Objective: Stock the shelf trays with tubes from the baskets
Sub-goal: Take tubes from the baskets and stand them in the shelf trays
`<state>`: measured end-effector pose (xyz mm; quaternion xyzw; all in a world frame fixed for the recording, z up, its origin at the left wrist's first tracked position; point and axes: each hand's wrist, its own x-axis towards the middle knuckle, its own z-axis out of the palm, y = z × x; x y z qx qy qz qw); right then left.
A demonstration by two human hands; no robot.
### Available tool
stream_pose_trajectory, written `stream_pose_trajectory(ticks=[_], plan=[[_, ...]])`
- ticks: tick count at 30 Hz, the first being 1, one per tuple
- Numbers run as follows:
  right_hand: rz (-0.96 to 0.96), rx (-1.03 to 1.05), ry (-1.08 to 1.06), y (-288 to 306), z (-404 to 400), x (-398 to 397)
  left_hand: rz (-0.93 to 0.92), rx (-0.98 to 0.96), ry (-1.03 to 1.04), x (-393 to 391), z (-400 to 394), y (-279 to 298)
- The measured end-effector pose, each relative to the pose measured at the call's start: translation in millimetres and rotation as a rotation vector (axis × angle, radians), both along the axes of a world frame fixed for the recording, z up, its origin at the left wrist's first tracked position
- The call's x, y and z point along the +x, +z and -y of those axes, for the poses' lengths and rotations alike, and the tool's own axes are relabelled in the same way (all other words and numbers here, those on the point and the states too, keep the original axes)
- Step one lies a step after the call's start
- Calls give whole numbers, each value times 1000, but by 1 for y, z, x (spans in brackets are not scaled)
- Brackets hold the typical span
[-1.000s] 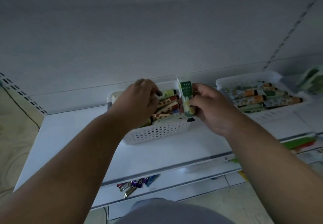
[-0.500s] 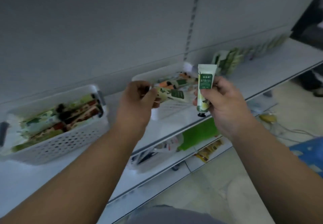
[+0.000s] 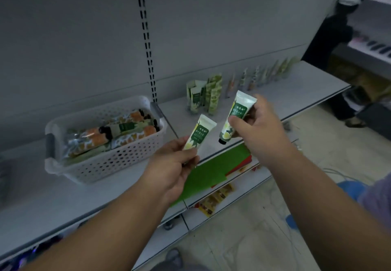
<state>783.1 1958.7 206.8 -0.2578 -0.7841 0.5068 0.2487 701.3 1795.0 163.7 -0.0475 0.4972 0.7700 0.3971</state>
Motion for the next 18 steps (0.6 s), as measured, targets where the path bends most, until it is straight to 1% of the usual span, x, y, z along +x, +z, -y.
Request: stream_pose_trajectory(ticks=[3,5,7,10,12,14,16,18], plan=[[-51,23,-18,-4,-33,-24,-33,-40,17,-19,-31,-7],[-46,110,-16,-5,-48,-40,-142,-125,51,-31,-47,-11],[0,198,35,-4,-66,-56,-266,-203,76,-39,-62,-16],[82,317,94,-2,-91,-84,-401,-324,66,-46,-73,-24],[67,401,154,-3,-106,-106,-485,-416,46,-48,-81,-32],[45,529,199,-6,-116,-125,-550,-508,71,-48,-90,-39],[24,617,281,-11,-126,-140,-585,-622,153,-45,-101,-46],[18,701,387,-17,-135,-150,-597,-692,230,-39,-110,-50]])
